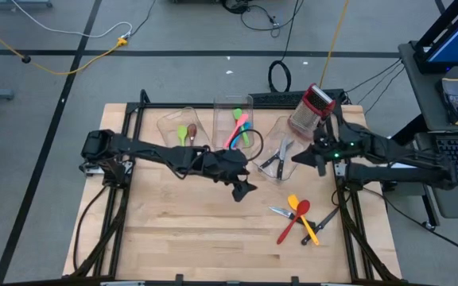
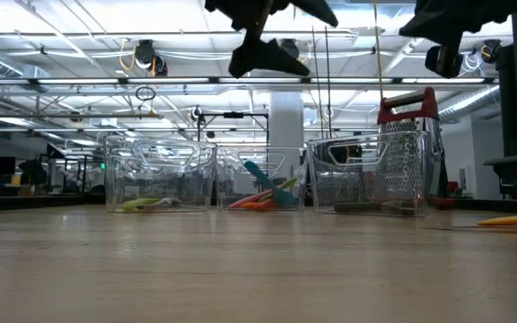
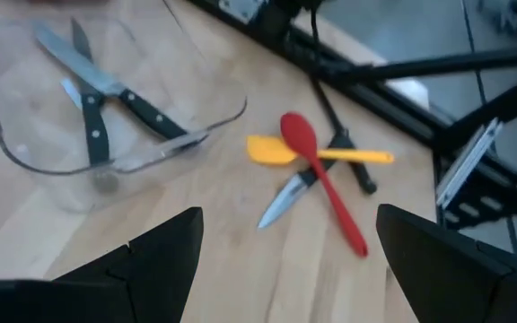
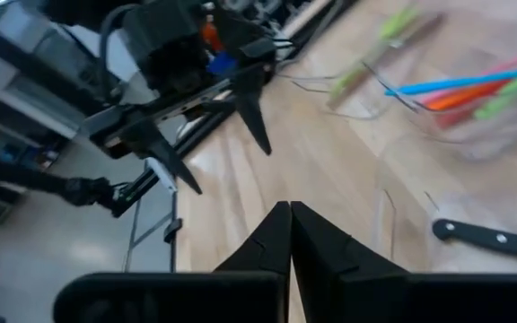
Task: Pick & Place Kitchen Items
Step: Put the red serving spoon in the left bin
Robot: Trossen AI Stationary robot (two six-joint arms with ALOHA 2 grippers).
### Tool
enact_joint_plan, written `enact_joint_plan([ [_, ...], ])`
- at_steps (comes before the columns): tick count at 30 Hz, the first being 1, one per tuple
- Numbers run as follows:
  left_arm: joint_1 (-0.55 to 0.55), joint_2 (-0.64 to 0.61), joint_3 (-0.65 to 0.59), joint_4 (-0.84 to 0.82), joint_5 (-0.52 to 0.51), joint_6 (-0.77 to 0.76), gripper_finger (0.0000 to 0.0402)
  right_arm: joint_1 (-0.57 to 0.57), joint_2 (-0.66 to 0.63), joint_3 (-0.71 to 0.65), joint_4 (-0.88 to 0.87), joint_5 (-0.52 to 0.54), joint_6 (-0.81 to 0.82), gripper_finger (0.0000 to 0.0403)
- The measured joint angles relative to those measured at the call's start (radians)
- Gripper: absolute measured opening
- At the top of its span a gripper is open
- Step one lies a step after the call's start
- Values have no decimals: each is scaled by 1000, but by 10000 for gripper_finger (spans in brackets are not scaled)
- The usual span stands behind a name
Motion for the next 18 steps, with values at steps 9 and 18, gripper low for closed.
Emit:
enact_joint_plan([
  [9,-71,0,0,78,-198,-99,337,68,-120,0,-17,-83,-45,1],
  [18,-147,4,0,135,-343,-288,337,111,-262,0,-109,-77,-101,1],
])
